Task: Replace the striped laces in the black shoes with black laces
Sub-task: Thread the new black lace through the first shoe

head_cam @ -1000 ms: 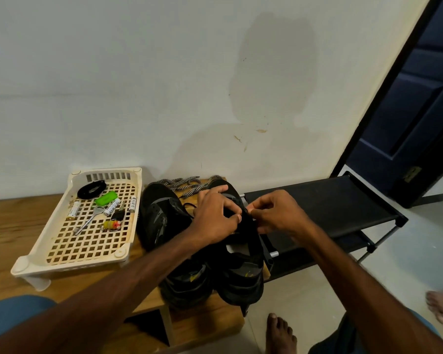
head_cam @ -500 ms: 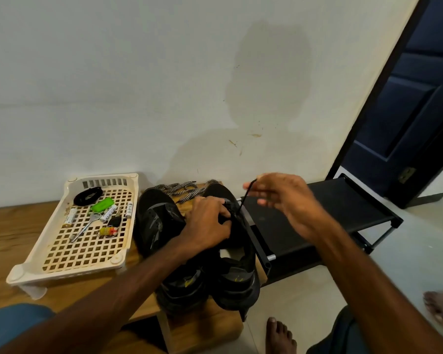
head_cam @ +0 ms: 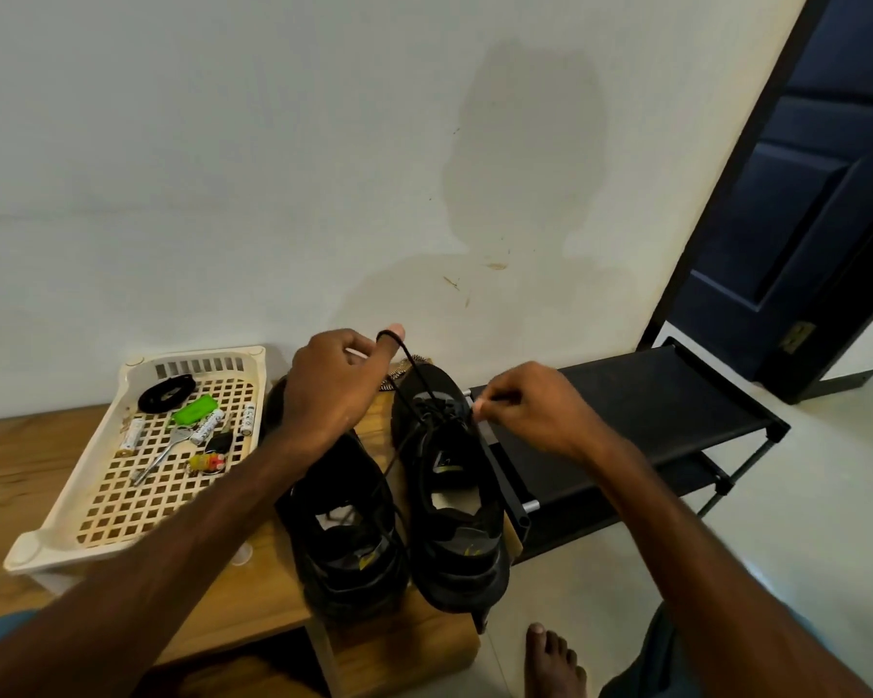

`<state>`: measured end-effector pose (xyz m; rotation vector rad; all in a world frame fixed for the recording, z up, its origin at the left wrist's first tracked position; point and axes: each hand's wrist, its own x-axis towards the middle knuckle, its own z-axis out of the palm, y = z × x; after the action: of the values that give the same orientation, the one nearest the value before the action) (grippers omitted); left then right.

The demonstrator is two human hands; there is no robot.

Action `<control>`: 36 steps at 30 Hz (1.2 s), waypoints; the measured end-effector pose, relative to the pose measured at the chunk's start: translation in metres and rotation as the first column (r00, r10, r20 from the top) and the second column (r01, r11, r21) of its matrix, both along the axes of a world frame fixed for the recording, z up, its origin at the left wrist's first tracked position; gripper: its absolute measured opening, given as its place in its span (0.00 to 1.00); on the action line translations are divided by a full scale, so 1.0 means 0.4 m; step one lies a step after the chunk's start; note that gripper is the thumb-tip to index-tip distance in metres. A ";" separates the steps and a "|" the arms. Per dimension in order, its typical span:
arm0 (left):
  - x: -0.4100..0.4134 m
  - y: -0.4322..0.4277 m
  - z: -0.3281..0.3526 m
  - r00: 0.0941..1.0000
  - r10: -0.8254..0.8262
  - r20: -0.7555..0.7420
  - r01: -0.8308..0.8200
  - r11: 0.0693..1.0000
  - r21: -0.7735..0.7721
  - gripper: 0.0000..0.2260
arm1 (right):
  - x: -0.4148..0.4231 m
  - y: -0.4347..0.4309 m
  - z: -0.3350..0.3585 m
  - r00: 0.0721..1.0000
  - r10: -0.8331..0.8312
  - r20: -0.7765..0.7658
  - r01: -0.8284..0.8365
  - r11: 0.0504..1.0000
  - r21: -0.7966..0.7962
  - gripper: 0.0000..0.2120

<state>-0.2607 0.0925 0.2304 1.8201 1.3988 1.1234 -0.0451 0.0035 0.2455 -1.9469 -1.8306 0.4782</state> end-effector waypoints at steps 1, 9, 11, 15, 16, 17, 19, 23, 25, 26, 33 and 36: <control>0.003 -0.003 -0.004 0.999 -0.042 -0.014 0.042 0.998 -0.040 0.17 | 0.002 -0.002 0.010 0.999 -0.015 -0.039 0.017 0.998 0.056 0.09; 0.057 -0.045 -0.030 0.953 -0.288 0.097 0.299 0.946 -0.127 0.04 | 0.016 -0.006 0.040 0.385 -0.087 -0.919 0.197 0.980 -0.011 0.10; 0.065 -0.050 -0.023 0.955 -0.287 0.076 0.290 0.957 -0.020 0.04 | 0.013 -0.004 0.008 0.882 -0.172 -0.438 0.189 0.982 -0.005 0.11; 0.074 -0.063 -0.033 0.926 -0.377 -0.013 0.377 0.926 0.017 0.09 | -0.026 0.006 -0.033 0.990 -0.130 -0.058 0.124 0.987 -0.107 0.12; 0.075 -0.065 -0.041 0.905 -0.420 -0.060 0.421 0.907 0.000 0.11 | -0.031 0.007 -0.029 0.985 -0.144 -0.095 0.139 0.989 -0.060 0.13; 0.076 -0.065 -0.050 0.882 -0.454 -0.123 0.457 0.890 -0.012 0.14 | -0.031 0.009 -0.022 0.973 -0.157 -0.170 0.160 0.987 0.001 0.12; 0.077 -0.060 -0.065 0.851 -0.472 -0.228 0.485 0.874 0.003 0.19 | -0.029 0.005 0.003 0.912 -0.150 -0.381 0.206 0.972 0.110 0.10; 0.073 -0.050 -0.084 0.849 -0.410 -0.333 0.468 0.876 0.114 0.21 | -0.011 -0.009 0.046 0.673 -0.078 -0.736 0.367 0.898 0.241 0.09; 0.072 -0.048 -0.093 0.858 -0.370 -0.356 0.434 0.893 0.118 0.21 | 0.002 -0.013 0.060 0.509 -0.039 -0.860 0.429 0.878 0.214 0.10; 0.071 -0.048 -0.094 0.867 -0.351 -0.355 0.409 0.906 0.104 0.20 | 0.006 -0.013 0.064 0.438 -0.029 -0.899 0.449 0.873 0.190 0.10; 0.073 -0.048 -0.087 0.876 -0.306 -0.373 0.358 0.930 0.078 0.15 | 0.038 -0.015 0.036 0.728 -0.226 -0.648 0.391 0.913 0.121 0.11; 0.069 -0.052 -0.082 0.874 -0.309 -0.375 0.359 0.931 0.070 0.14 | 0.045 -0.023 0.004 0.949 -0.311 -0.058 0.303 0.946 -0.112 0.12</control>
<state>-0.2329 0.0717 0.1978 2.3517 1.1450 0.7466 -0.0269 -0.0055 0.2469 -2.2013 -1.4450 0.5423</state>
